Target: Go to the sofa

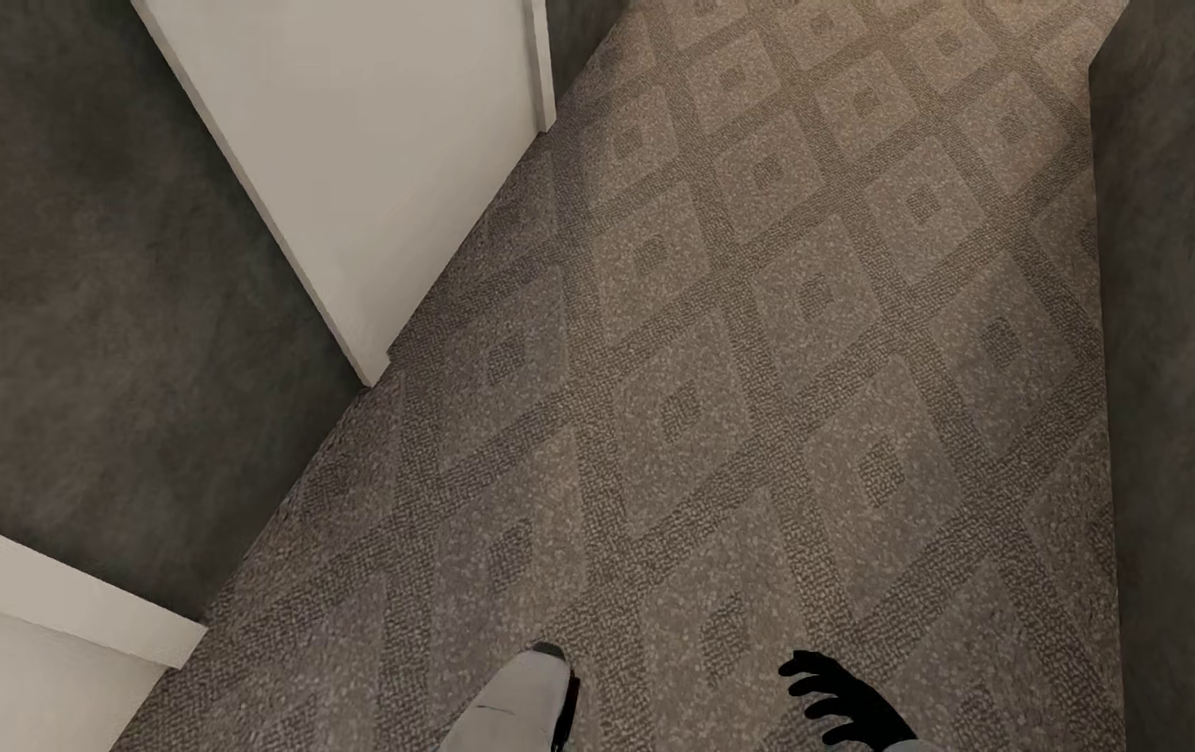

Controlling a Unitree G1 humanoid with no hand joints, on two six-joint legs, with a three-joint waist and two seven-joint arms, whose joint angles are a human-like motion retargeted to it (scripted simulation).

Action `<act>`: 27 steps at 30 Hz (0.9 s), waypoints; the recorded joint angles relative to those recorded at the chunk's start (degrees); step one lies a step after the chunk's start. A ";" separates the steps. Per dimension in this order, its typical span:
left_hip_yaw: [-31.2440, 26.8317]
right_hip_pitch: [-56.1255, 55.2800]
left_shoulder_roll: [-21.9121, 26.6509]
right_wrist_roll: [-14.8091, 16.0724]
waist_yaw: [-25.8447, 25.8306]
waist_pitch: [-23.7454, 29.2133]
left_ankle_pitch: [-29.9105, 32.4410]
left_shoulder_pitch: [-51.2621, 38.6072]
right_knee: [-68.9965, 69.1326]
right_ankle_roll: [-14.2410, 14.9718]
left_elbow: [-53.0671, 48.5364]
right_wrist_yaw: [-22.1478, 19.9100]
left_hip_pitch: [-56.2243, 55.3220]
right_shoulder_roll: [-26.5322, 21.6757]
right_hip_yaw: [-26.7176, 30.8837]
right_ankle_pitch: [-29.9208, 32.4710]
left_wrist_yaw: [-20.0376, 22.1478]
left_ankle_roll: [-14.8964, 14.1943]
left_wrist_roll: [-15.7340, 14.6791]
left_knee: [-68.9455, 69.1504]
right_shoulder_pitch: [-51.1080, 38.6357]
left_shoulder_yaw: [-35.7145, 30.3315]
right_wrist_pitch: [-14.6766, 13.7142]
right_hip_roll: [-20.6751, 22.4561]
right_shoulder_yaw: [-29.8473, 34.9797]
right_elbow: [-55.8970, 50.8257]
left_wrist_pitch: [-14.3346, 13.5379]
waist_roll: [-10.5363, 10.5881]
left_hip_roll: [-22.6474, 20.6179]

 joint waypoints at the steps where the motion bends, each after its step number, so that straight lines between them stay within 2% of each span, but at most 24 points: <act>1: 0.00 4.12 0.67 0.00 1.64 0.11 0.61 -0.14 -0.23 0.00 1.27 0.00 -1.96 -0.57 0.00 -1.58 0.00 0.00 0.00 -5.73 -1.72 -0.31 0.00 -0.84 1.07 -1.33 0.00 -0.30 0.51; 3: 0.00 9.07 1.72 0.00 5.74 -0.45 -1.38 -0.73 -0.08 0.00 3.11 0.00 -4.12 -1.24 0.00 1.67 0.00 0.00 0.00 -10.08 -3.64 -0.62 0.00 -3.85 4.24 -1.23 0.00 -0.73 1.61; 4: 0.00 10.07 2.05 0.00 7.46 -0.72 -2.75 -1.37 2.08 0.00 4.43 0.00 -4.64 -0.79 0.00 7.14 0.00 0.00 0.00 -6.71 -3.54 -0.97 0.00 -5.94 5.98 0.68 0.00 -1.61 1.32; 6: 0.00 7.04 2.07 0.00 7.69 -1.00 -2.45 -3.01 14.75 0.00 7.05 0.00 -5.47 1.42 0.00 24.49 0.00 0.00 0.00 4.81 -1.72 -1.59 0.00 -9.18 10.23 6.41 0.00 -4.01 -0.35; 7: 0.00 3.72 1.25 0.00 5.63 0.42 -4.94 -4.61 25.29 0.00 7.90 0.00 -2.68 1.84 0.00 33.55 0.00 0.00 0.00 10.12 -0.45 -2.01 0.00 -10.32 12.68 8.86 0.00 -4.19 -1.99; 8: 0.00 -0.79 -0.10 0.00 2.15 2.08 -8.09 -6.16 37.42 0.00 6.96 0.00 2.69 1.49 0.00 38.75 0.00 0.00 0.00 11.39 1.21 -1.04 0.00 -10.44 14.69 9.80 0.00 -3.29 -4.27; 10: 0.00 -13.59 -1.79 0.00 -7.02 2.00 -9.97 -8.88 54.02 0.00 1.72 0.00 14.29 2.67 0.00 33.29 0.00 0.00 0.00 6.48 5.15 -0.43 0.00 -9.24 17.48 13.15 0.00 -1.76 -6.70; 11: 0.00 -20.46 -2.19 0.00 -11.16 1.50 -9.44 -9.55 55.39 0.00 -3.10 0.00 20.86 3.58 0.00 31.70 0.00 0.00 0.00 2.15 8.14 1.53 0.00 -7.80 17.61 14.99 0.00 -0.73 -6.89; 13: 0.00 -31.22 -2.12 0.00 -19.42 1.20 -7.39 -11.28 41.82 0.00 -13.08 0.00 35.43 4.36 0.00 36.05 0.00 0.00 0.00 -7.95 14.04 4.84 0.00 -5.65 17.14 17.54 0.00 0.68 -6.27; 14: 0.00 -35.07 -1.45 0.00 -23.17 1.21 -6.85 -13.36 30.39 0.00 -17.09 0.00 41.48 3.29 0.00 39.21 0.00 0.00 0.00 -11.73 15.72 5.94 0.00 -5.03 20.95 18.08 0.00 0.98 -5.51; 15: 0.00 -38.34 -0.72 0.00 -26.35 1.19 -7.52 -15.71 19.46 0.00 -20.73 0.00 46.81 2.71 0.00 37.91 0.00 0.00 0.00 -14.55 17.64 8.01 0.00 -4.85 22.26 18.22 0.00 1.22 -4.60; 16: 0.00 -40.76 0.26 0.00 -29.28 0.87 -9.20 -18.17 10.18 0.00 -23.79 0.00 51.67 2.10 0.00 29.21 0.00 0.00 0.00 -16.82 19.44 9.52 0.00 -5.01 22.93 18.32 0.00 1.45 -3.85; 17: 0.00 -43.35 1.16 0.00 -31.75 0.41 -10.93 -20.64 5.48 0.00 -25.95 0.00 55.73 1.38 0.00 16.00 0.00 0.00 0.00 -17.79 20.99 10.60 0.00 -5.43 23.61 18.29 0.00 1.82 -2.90; 18: 0.00 -45.90 1.83 0.00 -34.62 0.30 -11.30 -22.40 5.81 0.00 -27.29 0.00 58.94 0.85 0.00 7.35 0.00 0.00 0.00 -17.70 22.12 12.27 0.00 -6.36 24.25 18.77 0.00 2.27 -1.27; 19: 0.00 -47.85 2.13 0.00 -37.91 0.41 -8.84 -23.06 6.71 0.00 -27.48 0.00 61.22 0.94 0.00 9.43 0.00 0.00 0.00 -16.46 22.81 14.53 0.00 -7.24 24.21 20.32 0.00 2.51 0.93; 20: 0.00 -49.61 2.17 0.00 -39.99 0.37 -2.31 -22.81 8.69 0.00 -26.48 0.00 62.28 1.37 0.00 20.47 0.00 0.00 0.00 -13.46 23.31 15.03 0.00 -7.28 23.96 21.87 0.00 2.77 3.14; 21: 0.00 -51.07 1.55 0.00 -39.76 -0.36 8.05 -21.65 13.30 0.00 -24.51 0.00 61.29 2.05 0.00 33.67 0.00 0.00 0.00 -8.13 23.63 14.87 0.00 -6.00 23.52 23.46 0.00 3.72 4.98; 22: 0.00 -51.13 0.33 0.00 -37.20 -0.80 18.63 -20.27 18.03 0.00 -21.43 0.00 58.05 2.54 0.00 40.46 0.00 0.00 0.00 0.56 23.08 13.89 0.00 -3.19 23.91 24.91 0.00 5.42 6.69; 23: 0.00 -48.10 -0.77 0.00 -33.60 -0.32 23.16 -18.62 21.30 0.00 -17.74 0.00 53.81 2.83 0.00 39.59 0.00 0.00 0.00 10.82 21.45 12.34 0.00 -0.80 24.45 25.36 0.00 5.88 6.51; 24: 0.00 -42.92 -1.74 0.00 -29.91 0.09 19.29 -17.17 20.54 0.00 -14.15 0.00 47.36 3.13 0.00 36.63 0.00 0.00 0.00 21.59 19.44 9.69 0.00 1.41 23.55 24.27 0.00 6.09 6.13; 25: 0.00 -35.93 -2.37 0.00 -25.94 0.75 10.85 -15.33 17.83 0.00 -10.37 0.00 41.78 3.28 0.00 33.37 0.00 0.00 0.00 28.92 17.14 6.19 0.00 3.00 21.60 22.27 0.00 5.56 4.95; 26: 0.00 -28.67 -2.82 0.00 -21.72 0.98 3.51 -13.05 14.31 0.00 -6.41 0.00 35.93 3.34 0.00 29.80 0.00 0.00 0.00 32.14 14.53 2.90 0.00 3.72 19.40 19.76 0.00 4.47 3.24; 27: 0.00 -21.47 -3.02 0.00 -17.79 1.16 -0.89 -10.52 10.68 0.00 -2.86 0.00 30.22 3.26 0.00 25.46 0.00 0.00 0.00 31.16 12.09 0.22 0.00 3.46 16.30 16.41 0.00 3.27 1.65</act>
